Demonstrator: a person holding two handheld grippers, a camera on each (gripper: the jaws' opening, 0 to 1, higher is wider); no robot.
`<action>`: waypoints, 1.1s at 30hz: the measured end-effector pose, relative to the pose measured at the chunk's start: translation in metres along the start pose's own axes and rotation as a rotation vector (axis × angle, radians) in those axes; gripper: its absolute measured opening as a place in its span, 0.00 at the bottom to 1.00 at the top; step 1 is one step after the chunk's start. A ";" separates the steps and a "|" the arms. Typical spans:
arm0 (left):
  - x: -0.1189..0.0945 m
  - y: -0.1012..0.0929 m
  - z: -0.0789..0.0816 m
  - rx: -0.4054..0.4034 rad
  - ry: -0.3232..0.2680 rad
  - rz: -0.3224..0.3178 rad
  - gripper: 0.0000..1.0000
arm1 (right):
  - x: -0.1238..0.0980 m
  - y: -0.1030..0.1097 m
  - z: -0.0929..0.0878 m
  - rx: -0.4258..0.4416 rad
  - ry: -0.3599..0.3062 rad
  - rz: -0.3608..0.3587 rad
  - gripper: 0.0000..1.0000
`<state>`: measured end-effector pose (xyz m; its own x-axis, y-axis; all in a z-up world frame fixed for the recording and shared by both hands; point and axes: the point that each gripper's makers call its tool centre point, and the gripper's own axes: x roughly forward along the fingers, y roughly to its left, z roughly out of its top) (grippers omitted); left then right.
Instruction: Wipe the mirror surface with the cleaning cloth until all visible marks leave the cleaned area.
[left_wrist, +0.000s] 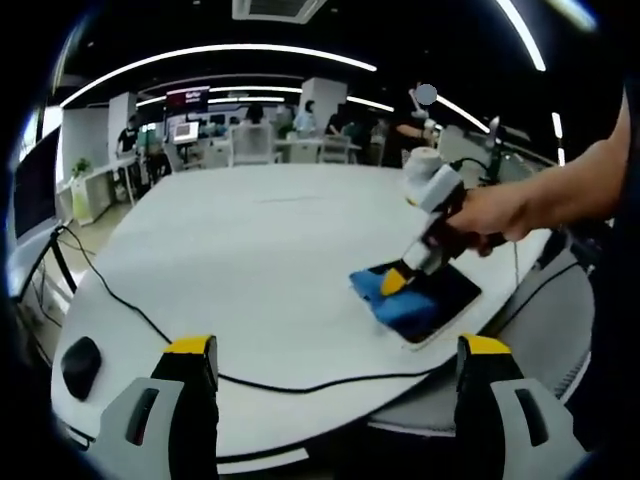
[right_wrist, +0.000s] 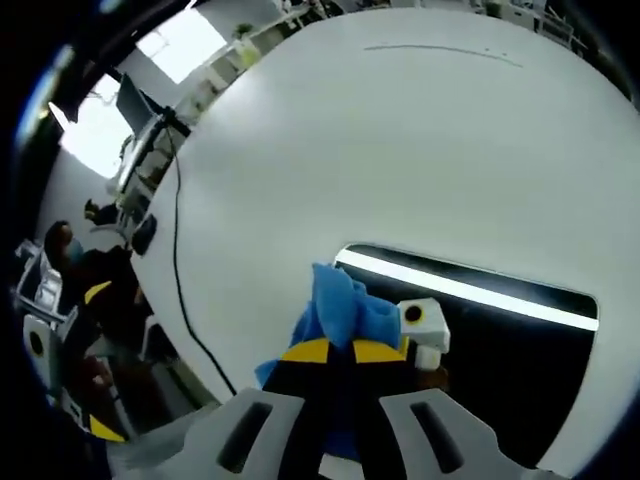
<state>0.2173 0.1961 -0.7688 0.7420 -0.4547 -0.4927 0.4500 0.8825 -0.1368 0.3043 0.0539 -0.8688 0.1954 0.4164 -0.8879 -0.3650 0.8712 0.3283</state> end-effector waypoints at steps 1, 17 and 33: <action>0.001 0.000 0.001 0.001 -0.002 0.001 1.00 | 0.000 0.000 0.000 0.002 0.000 0.001 0.01; 0.004 0.000 0.003 -0.007 -0.008 -0.003 1.00 | 0.003 -0.003 0.003 -0.030 -0.010 0.022 0.01; 0.019 -0.009 0.007 0.025 0.001 -0.043 1.00 | -0.017 -0.042 -0.007 -0.007 -0.025 0.004 0.01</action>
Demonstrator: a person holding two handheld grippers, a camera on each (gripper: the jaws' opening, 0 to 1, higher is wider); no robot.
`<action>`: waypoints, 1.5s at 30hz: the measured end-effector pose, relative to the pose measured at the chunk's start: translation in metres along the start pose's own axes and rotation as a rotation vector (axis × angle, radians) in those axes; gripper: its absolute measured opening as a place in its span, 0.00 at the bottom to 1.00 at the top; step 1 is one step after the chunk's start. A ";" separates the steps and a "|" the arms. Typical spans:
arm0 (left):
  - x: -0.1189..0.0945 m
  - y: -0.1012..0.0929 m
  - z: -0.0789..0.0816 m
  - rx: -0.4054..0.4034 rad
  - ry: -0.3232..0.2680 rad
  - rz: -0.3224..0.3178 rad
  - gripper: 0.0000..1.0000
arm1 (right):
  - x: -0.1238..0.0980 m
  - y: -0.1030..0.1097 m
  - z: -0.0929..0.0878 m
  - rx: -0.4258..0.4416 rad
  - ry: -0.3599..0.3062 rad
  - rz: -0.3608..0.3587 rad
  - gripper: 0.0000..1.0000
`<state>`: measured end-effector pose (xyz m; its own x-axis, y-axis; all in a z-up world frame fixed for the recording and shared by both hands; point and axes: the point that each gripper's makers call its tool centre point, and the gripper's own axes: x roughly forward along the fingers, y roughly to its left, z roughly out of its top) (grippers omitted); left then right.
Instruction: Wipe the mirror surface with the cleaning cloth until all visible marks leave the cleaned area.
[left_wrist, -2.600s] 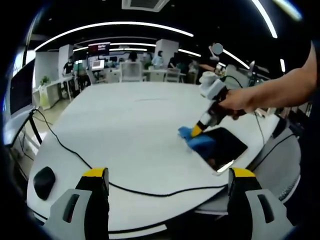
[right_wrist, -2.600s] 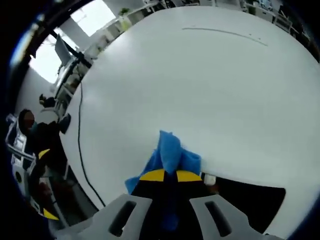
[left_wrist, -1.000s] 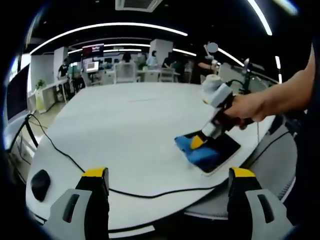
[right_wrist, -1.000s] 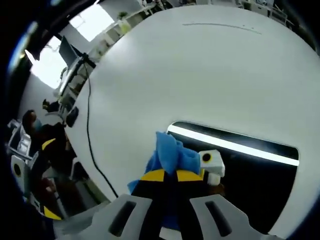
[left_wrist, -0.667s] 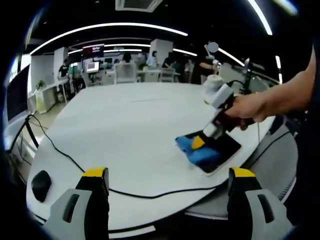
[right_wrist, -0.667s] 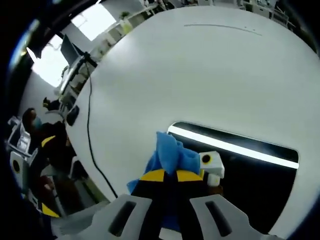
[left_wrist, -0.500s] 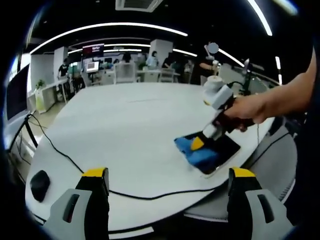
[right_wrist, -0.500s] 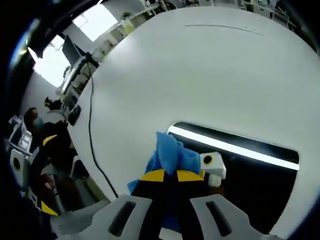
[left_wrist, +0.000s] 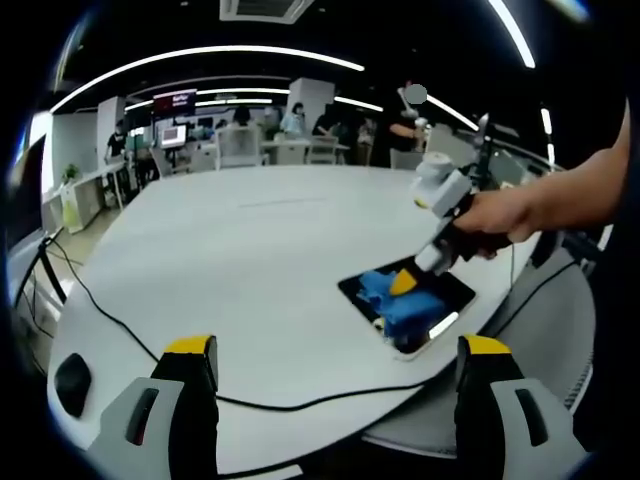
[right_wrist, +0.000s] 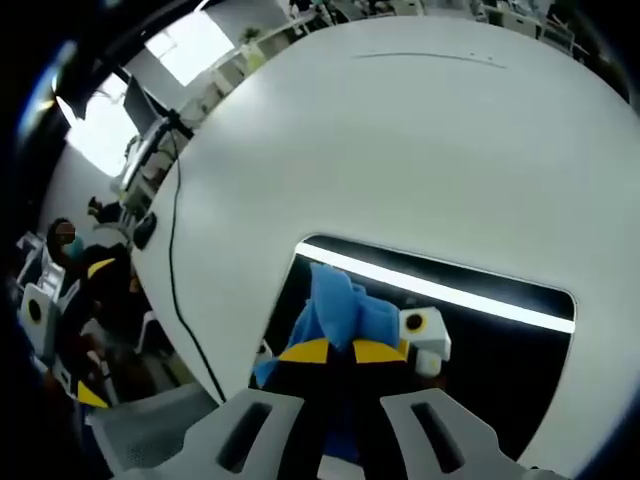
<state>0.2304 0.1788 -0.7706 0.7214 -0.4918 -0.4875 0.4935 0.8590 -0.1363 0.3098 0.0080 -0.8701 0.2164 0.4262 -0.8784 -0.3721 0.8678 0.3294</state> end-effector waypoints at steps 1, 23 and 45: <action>0.000 0.000 0.000 -0.001 0.000 -0.001 1.00 | -0.002 -0.004 -0.001 -0.001 0.002 -0.006 0.01; 0.002 -0.002 0.000 0.011 0.016 -0.015 1.00 | -0.031 -0.067 -0.016 0.033 -0.029 -0.020 0.01; 0.008 -0.009 0.003 0.004 0.009 -0.024 1.00 | -0.056 -0.128 -0.028 0.080 -0.017 -0.068 0.01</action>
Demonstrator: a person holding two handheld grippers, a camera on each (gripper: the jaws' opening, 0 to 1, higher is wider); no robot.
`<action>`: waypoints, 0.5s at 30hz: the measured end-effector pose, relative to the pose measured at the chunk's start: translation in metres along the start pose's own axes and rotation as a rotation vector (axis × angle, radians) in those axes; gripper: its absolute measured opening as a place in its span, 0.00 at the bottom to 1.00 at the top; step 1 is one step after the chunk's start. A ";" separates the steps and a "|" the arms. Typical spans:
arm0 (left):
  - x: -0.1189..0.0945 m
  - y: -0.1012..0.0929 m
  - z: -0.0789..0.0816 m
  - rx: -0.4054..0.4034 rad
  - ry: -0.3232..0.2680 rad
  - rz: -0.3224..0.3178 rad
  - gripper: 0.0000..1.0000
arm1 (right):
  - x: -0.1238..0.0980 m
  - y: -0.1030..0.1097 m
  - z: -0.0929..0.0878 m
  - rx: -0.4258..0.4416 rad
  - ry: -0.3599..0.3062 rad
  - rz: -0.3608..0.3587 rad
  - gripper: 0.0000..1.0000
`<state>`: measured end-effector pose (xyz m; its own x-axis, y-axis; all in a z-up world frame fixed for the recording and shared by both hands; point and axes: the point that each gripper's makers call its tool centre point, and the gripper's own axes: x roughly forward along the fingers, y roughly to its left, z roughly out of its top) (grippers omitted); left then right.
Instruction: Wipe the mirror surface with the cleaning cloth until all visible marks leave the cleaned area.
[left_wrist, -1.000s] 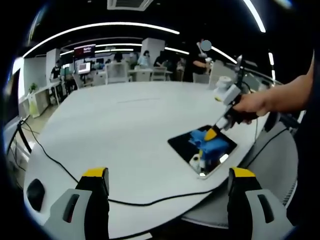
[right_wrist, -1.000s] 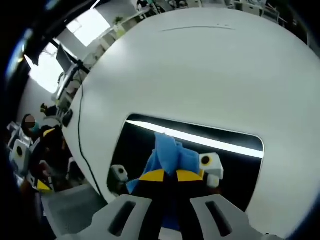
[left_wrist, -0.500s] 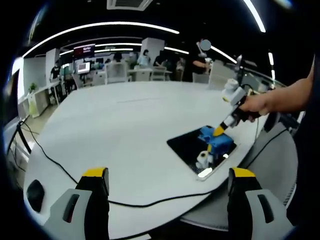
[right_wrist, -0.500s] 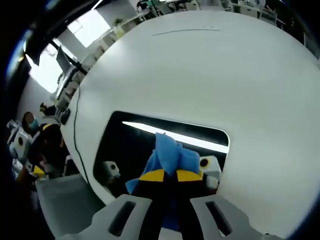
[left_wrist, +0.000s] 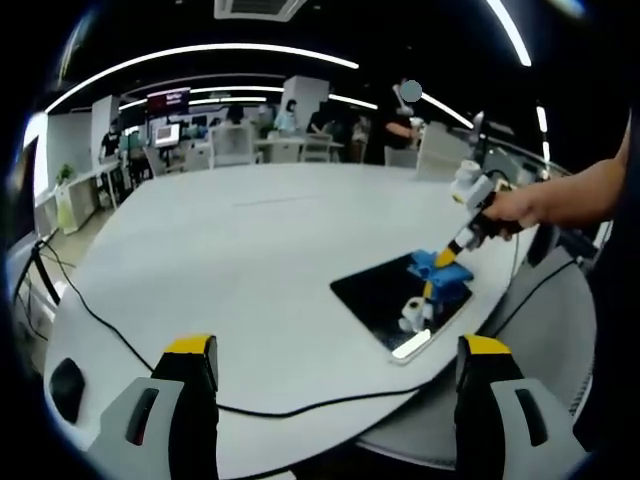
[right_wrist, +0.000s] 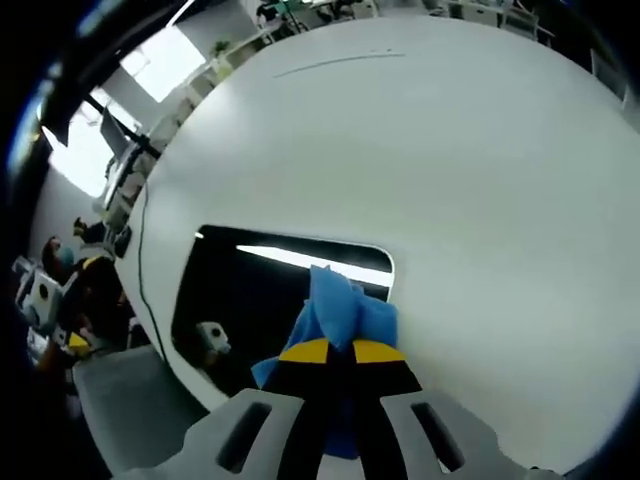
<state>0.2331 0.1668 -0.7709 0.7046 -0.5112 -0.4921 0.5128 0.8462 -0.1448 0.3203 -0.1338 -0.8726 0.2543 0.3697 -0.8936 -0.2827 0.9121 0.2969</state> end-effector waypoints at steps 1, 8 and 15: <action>0.000 0.000 0.000 0.000 0.000 0.001 1.00 | 0.000 -0.001 0.000 -0.001 0.002 -0.002 0.01; -0.001 0.002 -0.004 -0.004 0.003 0.001 1.00 | -0.003 -0.009 -0.003 -0.028 0.013 -0.044 0.01; 0.000 0.000 -0.005 -0.010 0.003 -0.003 1.00 | -0.004 -0.006 -0.004 -0.119 -0.003 -0.069 0.01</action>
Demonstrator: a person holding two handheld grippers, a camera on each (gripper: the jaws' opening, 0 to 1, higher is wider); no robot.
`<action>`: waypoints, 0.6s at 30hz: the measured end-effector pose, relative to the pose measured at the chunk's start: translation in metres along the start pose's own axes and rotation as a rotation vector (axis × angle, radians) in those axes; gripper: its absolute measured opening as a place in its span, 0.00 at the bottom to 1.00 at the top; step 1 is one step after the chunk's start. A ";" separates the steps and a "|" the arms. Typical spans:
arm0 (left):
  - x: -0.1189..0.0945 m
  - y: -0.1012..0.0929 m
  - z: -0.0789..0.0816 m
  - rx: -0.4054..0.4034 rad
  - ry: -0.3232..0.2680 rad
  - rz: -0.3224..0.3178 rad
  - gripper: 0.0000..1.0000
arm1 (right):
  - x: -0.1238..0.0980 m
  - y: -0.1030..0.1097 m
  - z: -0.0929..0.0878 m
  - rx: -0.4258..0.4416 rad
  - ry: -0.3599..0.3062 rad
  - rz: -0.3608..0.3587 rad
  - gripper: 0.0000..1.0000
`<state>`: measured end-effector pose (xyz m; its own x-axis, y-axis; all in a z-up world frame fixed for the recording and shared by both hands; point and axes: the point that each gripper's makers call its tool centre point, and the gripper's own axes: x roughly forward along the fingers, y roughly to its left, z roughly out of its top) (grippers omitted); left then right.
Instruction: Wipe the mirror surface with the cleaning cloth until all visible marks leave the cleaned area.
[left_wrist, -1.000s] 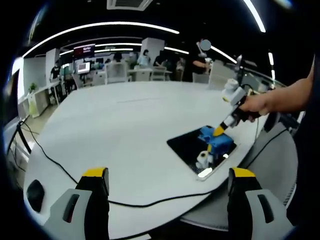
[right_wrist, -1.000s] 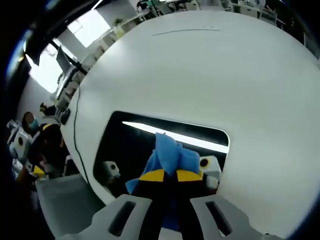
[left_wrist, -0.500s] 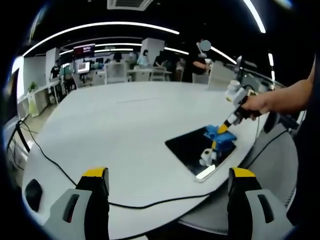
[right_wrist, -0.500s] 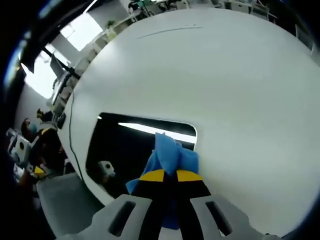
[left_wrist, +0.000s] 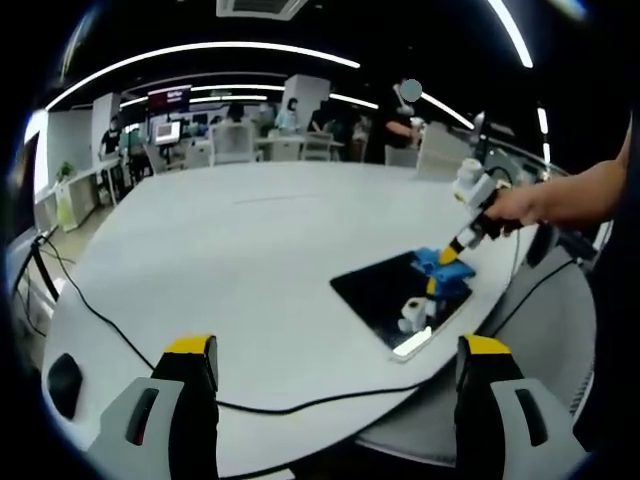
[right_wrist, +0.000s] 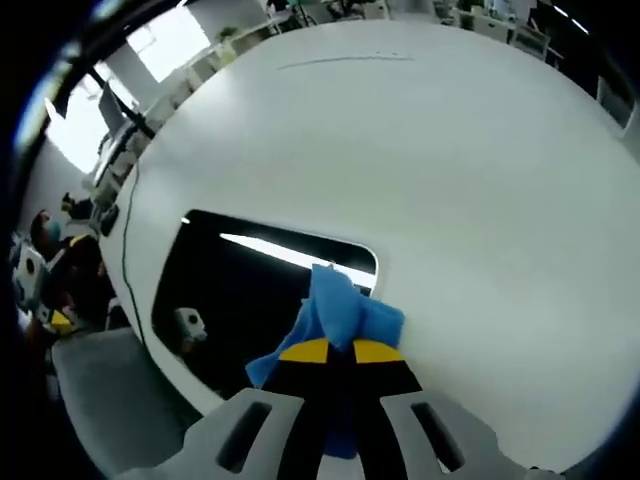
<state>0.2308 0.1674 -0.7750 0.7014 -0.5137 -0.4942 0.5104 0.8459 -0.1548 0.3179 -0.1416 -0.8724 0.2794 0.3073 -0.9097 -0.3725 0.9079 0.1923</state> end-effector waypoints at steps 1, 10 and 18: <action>0.000 0.000 -0.001 -0.001 0.001 -0.001 1.00 | -0.001 0.000 -0.001 0.035 -0.004 0.007 0.01; 0.004 -0.004 -0.002 -0.005 0.004 -0.011 1.00 | -0.003 0.001 -0.001 0.027 -0.022 0.004 0.01; 0.003 -0.001 -0.002 -0.005 0.006 -0.004 1.00 | -0.004 0.007 -0.007 0.044 -0.025 0.014 0.01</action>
<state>0.2317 0.1653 -0.7781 0.6962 -0.5165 -0.4985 0.5107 0.8444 -0.1616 0.3077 -0.1384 -0.8698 0.2964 0.3263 -0.8976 -0.3369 0.9151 0.2214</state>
